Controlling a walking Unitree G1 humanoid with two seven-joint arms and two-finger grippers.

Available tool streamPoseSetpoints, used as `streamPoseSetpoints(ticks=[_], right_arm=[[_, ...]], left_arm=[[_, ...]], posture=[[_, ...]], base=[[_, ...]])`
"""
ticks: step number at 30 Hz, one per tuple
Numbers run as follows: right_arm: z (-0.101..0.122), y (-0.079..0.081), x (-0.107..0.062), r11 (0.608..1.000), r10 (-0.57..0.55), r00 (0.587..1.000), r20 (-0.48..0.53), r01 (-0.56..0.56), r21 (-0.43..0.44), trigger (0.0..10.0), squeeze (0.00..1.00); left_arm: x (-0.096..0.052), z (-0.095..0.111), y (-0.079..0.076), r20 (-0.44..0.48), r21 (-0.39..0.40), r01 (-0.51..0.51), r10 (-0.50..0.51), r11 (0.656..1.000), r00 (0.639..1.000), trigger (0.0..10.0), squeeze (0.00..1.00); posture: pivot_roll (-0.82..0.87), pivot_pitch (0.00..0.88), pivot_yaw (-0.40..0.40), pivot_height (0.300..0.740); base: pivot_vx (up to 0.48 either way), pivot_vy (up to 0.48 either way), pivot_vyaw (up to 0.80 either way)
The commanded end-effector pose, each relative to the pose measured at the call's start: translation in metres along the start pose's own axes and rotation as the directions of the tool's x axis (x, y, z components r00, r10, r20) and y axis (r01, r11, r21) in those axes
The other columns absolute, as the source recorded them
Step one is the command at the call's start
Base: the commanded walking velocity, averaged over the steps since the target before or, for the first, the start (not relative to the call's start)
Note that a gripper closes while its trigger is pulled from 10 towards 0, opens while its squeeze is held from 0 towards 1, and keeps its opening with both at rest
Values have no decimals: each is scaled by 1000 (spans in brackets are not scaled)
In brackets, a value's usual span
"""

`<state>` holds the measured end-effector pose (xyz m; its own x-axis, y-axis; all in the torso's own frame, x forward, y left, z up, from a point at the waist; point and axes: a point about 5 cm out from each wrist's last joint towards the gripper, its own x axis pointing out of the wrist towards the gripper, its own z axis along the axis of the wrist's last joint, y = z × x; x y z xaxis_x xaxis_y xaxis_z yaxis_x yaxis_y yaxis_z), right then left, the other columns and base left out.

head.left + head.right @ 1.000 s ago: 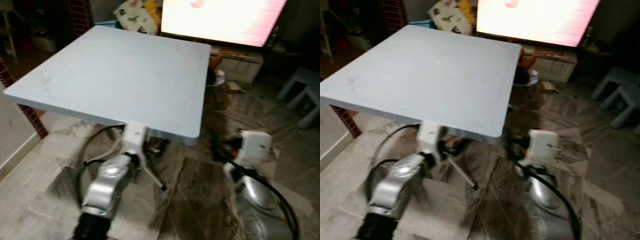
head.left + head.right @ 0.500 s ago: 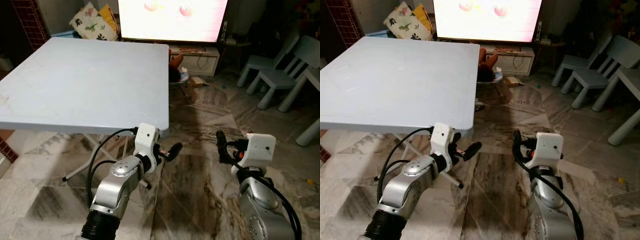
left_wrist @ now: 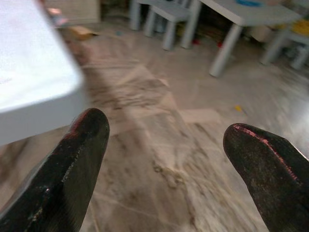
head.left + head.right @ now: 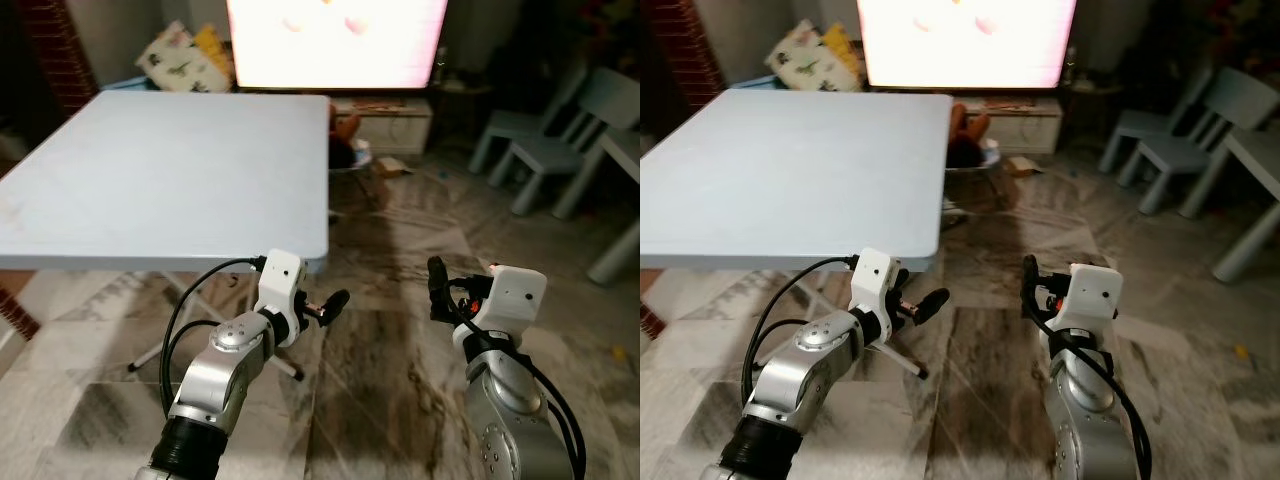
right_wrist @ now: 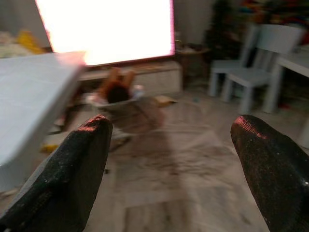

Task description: Hang keys on a hook

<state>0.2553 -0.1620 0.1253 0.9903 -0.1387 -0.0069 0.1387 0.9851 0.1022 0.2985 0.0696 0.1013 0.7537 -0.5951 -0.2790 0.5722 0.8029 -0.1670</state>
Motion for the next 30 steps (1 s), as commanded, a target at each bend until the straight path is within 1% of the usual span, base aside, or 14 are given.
streamPoseSetpoints(ticks=[1, 7, 15, 17, 23, 25, 26, 27, 30], right_arm=[[-2, -1, 0, 1000, -18, 1000, 1, 18, 6, 10000, 0], [-2, -1, 0, 999, -33, 999, 9, 33, 14, 10000, 0], [1, -6, 0, 1000, -27, 999, 20, 27, -7, 10000, 0], [2, -7, 0, 1000, -27, 999, 23, 27, -11, 10000, 0], [5, -12, -1, 998, -31, 999, 29, 33, -56, 10000, 0], [3, -23, -4, 995, -51, 998, 23, 53, -84, 10000, 0], [3, -23, -4, 995, -51, 998, 23, 53, -84, 10000, 0], [2, -30, -6, 993, -65, 998, 17, 66, -100, 10000, 0], [2, -41, -13, 988, -70, 997, 8, 71, -134, 10000, 0]], left_arm=[[1, 1, 2, -20, 31, 13, -12, 999, 1000, 10000, 0], [3, 1, 2, -18, 40, 18, -18, 999, 1000, 10000, 0], [5, 0, -2, -6, 5, 12, -12, 1000, 1000, 10000, 0], [6, 0, -3, -5, 7, 11, -11, 1000, 1000, 10000, 0], [6, -3, -3, -5, 3, 4, -4, 1000, 1000, 10000, 0], [4, -5, 0, -11, 40, -1, 1, 999, 1000, 10000, 0], [4, -5, 0, -11, 40, -1, 1, 999, 1000, 10000, 0], [1, -6, 4, -11, 52, -10, 11, 999, 1000, 10000, 0], [-9, -8, 17, -13, 77, -46, 47, 996, 999, 10000, 0]], posture=[[53, 16, 40, 740], [42, 21, 42, 740], [27, 29, 22, 740], [27, 29, 22, 740], [13, 33, 5, 740], [7, 33, -5, 740], [7, 33, -5, 740], [2, 34, -8, 740], [-1, 38, -9, 740]], base=[[0, 0, -800], [0, 0, -800], [0, 0, -800], [0, 0, -519], [0, 0, 0], [0, 0, 0], [0, 0, 0], [0, 0, 0], [0, 0, 0]])
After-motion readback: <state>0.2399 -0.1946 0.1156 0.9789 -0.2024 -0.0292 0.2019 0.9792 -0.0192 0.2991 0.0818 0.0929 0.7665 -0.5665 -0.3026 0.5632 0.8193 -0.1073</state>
